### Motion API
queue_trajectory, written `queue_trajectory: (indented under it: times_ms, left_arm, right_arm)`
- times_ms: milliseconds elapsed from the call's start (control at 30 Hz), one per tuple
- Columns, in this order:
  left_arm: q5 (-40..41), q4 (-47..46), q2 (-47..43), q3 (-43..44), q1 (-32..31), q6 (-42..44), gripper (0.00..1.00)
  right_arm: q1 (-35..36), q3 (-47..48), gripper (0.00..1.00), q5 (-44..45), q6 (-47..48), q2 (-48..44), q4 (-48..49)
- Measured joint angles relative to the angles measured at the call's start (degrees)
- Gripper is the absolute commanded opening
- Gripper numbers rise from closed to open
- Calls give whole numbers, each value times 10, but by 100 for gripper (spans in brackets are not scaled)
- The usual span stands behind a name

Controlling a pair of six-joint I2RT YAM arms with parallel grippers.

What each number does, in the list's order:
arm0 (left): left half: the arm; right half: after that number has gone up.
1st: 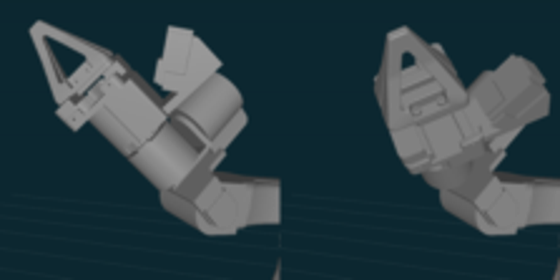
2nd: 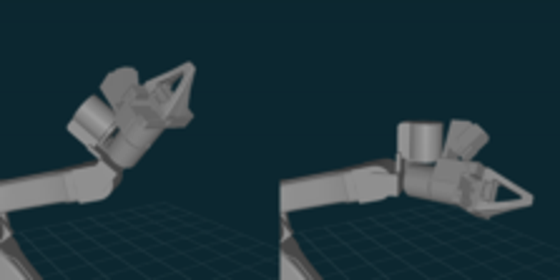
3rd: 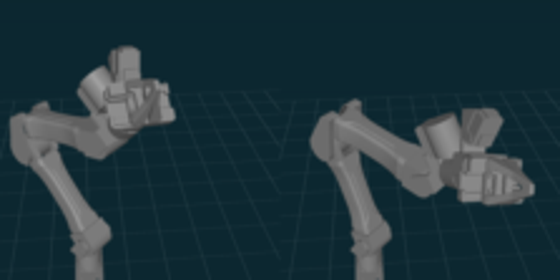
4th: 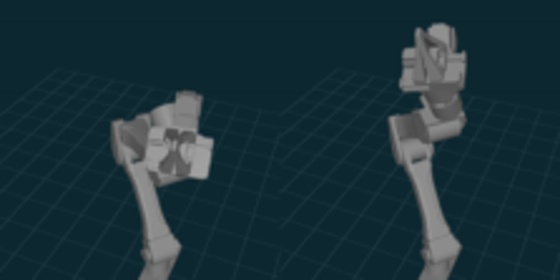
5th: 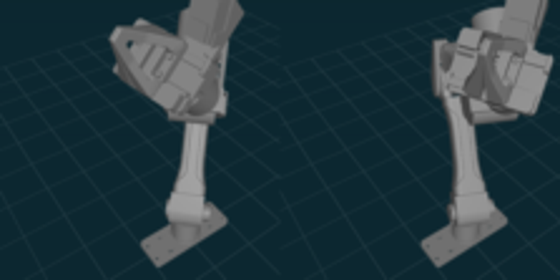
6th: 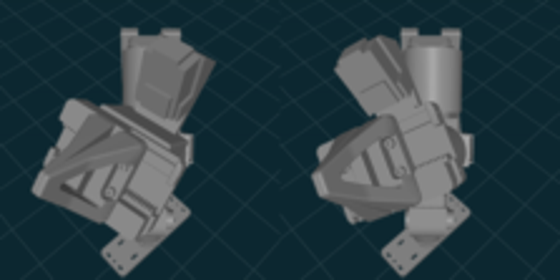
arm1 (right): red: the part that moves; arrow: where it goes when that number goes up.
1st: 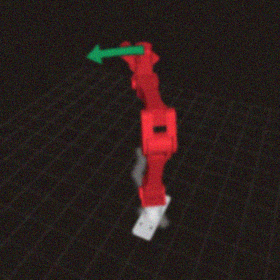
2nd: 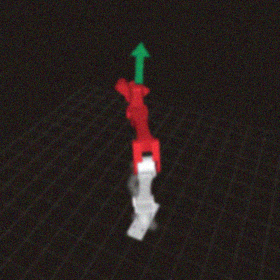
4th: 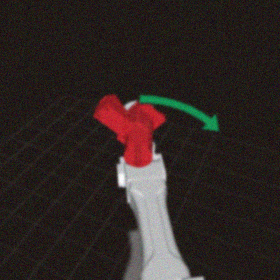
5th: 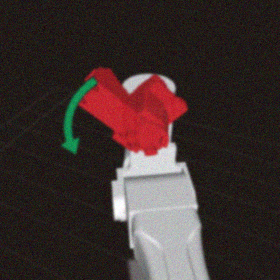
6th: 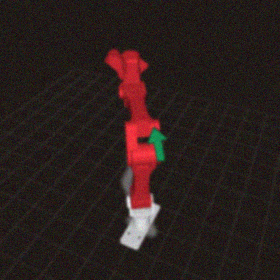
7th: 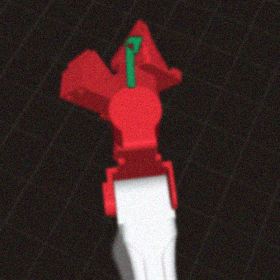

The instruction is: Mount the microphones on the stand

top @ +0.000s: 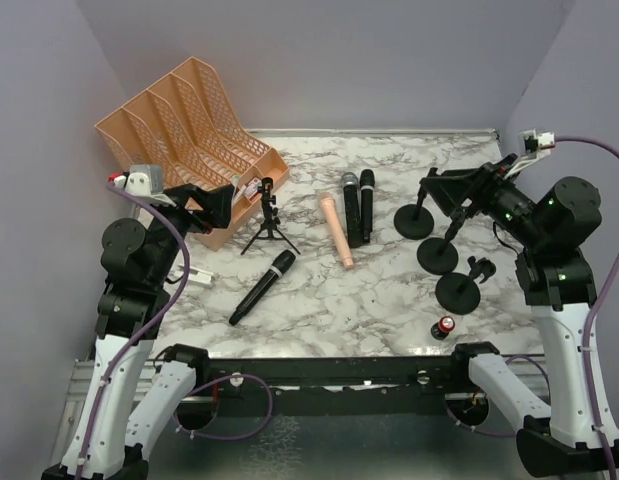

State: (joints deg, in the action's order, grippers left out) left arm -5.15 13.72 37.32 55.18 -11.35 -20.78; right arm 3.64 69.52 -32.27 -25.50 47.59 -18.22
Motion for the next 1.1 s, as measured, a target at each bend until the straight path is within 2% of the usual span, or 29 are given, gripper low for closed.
queue_trajectory:
  times_ms: [233, 433, 600, 733, 900, 1100]
  left_arm:
    - [-16, -40, -4, -55, 0, -5, 99]
    - [-37, -42, -2, -115, 0, -9, 99]
    - [-40, -46, -14, -134, 0, -16, 99]
    - [-31, -64, -21, -140, 0, -19, 99]
    - [-2, -97, -18, -162, 0, -24, 99]
    - [40, -115, -2, -178, 0, -35, 99]
  right_arm:
    - [0, -85, 78, -64, -61, -12, 49]
    - [10, -123, 82, -66, -97, -20, 68]
    - [40, -122, 83, -47, -100, 9, 70]
    - [101, -94, 83, -3, -88, 83, 70]
    - [217, -54, 83, 78, -67, 203, 79]
    - [309, -16, 78, 147, -51, 342, 124]
